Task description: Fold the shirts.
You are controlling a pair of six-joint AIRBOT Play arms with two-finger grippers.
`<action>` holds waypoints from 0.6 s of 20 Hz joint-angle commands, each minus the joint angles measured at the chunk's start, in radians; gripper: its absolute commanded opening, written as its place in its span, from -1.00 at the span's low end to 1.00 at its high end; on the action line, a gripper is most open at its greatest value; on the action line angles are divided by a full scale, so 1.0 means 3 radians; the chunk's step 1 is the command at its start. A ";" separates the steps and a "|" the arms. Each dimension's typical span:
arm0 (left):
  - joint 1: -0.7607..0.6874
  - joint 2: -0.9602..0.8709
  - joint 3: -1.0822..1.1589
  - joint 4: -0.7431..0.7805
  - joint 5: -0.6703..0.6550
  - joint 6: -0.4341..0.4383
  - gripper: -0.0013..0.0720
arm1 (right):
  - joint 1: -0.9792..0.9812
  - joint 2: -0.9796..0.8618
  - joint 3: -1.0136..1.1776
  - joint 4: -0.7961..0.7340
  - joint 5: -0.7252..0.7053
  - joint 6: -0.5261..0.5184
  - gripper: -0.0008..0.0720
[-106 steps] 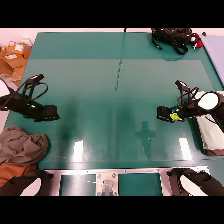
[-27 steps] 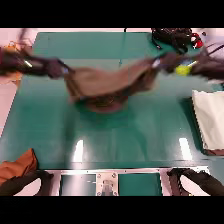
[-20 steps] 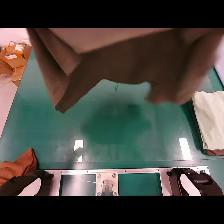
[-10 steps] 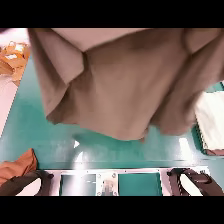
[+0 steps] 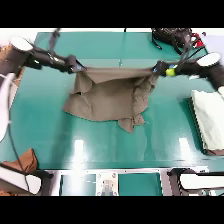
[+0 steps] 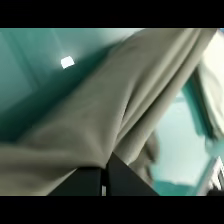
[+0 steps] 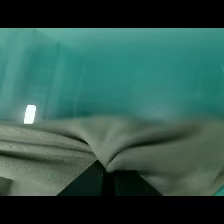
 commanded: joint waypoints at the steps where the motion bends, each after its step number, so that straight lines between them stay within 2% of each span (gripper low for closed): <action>1: 0.0009 -0.0537 -0.0047 -0.0399 0.0580 0.0109 -0.87 | -0.0033 -0.0557 -0.0041 0.0153 -0.0149 -0.0050 -0.56; 2: 0.0041 -0.0530 -0.0043 -0.0397 0.0649 0.0106 -0.87 | -0.0090 -0.0543 -0.0032 0.0154 -0.0126 -0.0047 -0.20; 3: 0.0098 -0.0526 0.0018 -0.0393 0.0594 0.0104 -0.87 | -0.0187 -0.0514 0.0009 0.0151 0.0008 -0.0047 -0.04; 4: 0.0175 -0.0525 0.0102 -0.0381 0.0451 0.0103 -0.87 | -0.0314 -0.0462 0.0039 0.0151 0.0215 -0.0046 -0.04; 5: 0.0270 -0.0525 0.0198 -0.0381 0.0247 0.0089 0.12 | -0.0434 -0.0399 0.0039 0.0144 0.0412 -0.0047 -0.07; 6: 0.0375 -0.0525 0.0287 -0.0383 0.0047 -0.0083 0.95 | -0.0542 -0.0340 0.0037 0.0103 0.0626 -0.0046 -0.07; 7: 0.0479 -0.0525 0.0369 -0.0380 -0.0164 -0.0150 0.80 | -0.0628 -0.0267 -0.0005 0.0064 0.0846 -0.0042 -0.07; 9: 0.0657 -0.0524 0.0468 -0.0374 -0.0504 -0.0258 0.80 | -0.0665 -0.0051 -0.0319 0.0062 0.1038 -0.0037 -0.07; 11: 0.0792 -0.0521 0.0481 -0.0319 -0.0764 -0.0341 0.80 | -0.0535 0.0230 -0.0837 0.0064 0.1025 -0.0089 -0.05; 12: 0.0839 -0.0521 0.0479 -0.0192 -0.0881 -0.0378 0.80 | -0.0423 0.0356 -0.1097 0.0064 0.1011 -0.0113 0.07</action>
